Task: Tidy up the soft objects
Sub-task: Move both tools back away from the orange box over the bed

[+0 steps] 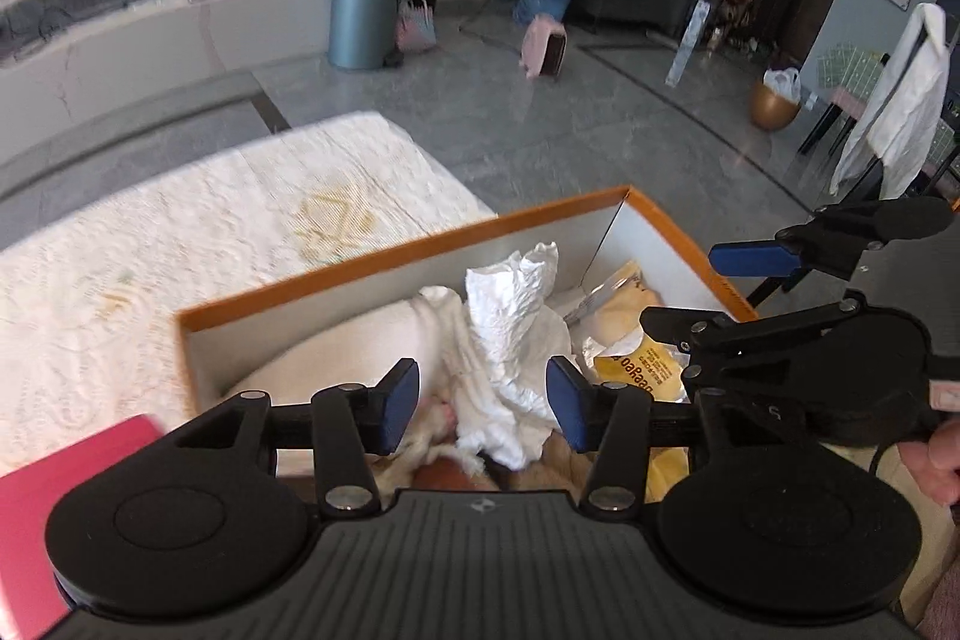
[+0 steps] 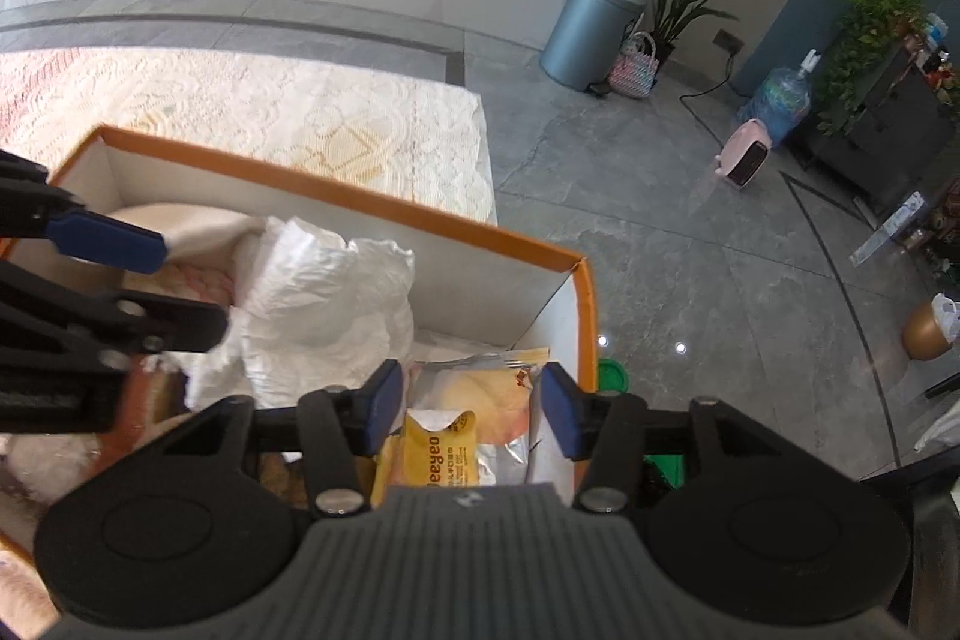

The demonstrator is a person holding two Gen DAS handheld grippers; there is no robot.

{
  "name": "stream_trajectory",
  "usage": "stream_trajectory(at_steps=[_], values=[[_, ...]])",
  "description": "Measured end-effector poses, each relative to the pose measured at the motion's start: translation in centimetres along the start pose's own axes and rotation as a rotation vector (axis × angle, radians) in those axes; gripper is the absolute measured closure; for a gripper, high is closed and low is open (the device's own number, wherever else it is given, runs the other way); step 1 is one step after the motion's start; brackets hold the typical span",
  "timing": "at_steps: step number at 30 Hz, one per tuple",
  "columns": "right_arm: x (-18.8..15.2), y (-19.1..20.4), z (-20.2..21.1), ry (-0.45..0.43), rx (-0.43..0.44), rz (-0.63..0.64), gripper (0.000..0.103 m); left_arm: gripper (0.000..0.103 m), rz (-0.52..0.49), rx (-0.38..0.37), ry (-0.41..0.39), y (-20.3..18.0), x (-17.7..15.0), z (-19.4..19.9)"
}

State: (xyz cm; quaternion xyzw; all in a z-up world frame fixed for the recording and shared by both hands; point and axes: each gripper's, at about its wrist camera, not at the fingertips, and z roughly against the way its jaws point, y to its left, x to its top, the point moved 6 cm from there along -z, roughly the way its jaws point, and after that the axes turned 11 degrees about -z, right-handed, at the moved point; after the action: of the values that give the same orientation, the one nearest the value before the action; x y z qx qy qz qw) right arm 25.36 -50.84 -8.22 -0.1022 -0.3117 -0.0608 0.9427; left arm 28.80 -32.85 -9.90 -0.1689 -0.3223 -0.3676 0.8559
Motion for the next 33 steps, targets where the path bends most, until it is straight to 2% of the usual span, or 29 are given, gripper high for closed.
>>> stream_trajectory(at_steps=[4, 9, 17, 22, 26, 33], values=[[-0.4, 1.0, 2.7, -0.031, 0.010, -0.004, 0.049, 0.045, -0.038, 0.029, -0.050, -0.1, -0.7, 4.2], [-1.5, 3.5, 6.9, -0.077, 0.043, -0.010, 0.049, 0.045, -0.037, 0.062, -0.121, 0.1, -2.2, 9.6], [-4.1, 10.1, 14.0, -0.180, 0.205, -0.065, 0.048, 0.045, 0.004, 0.169, -0.224, 1.7, -7.5, 16.8], [-6.3, 15.7, 16.4, -0.223, 0.323, -0.116, 0.047, 0.045, 0.086, 0.265, -0.234, 4.4, -11.8, 19.8], [-8.2, 20.3, 16.9, -0.206, 0.421, -0.174, 0.047, 0.045, 0.172, 0.332, -0.228, 6.8, -15.1, 21.7], [-10.6, 27.2, 15.8, -0.142, 0.475, -0.214, 0.047, 0.045, 0.328, 0.392, -0.217, 11.2, -21.0, 24.3]])
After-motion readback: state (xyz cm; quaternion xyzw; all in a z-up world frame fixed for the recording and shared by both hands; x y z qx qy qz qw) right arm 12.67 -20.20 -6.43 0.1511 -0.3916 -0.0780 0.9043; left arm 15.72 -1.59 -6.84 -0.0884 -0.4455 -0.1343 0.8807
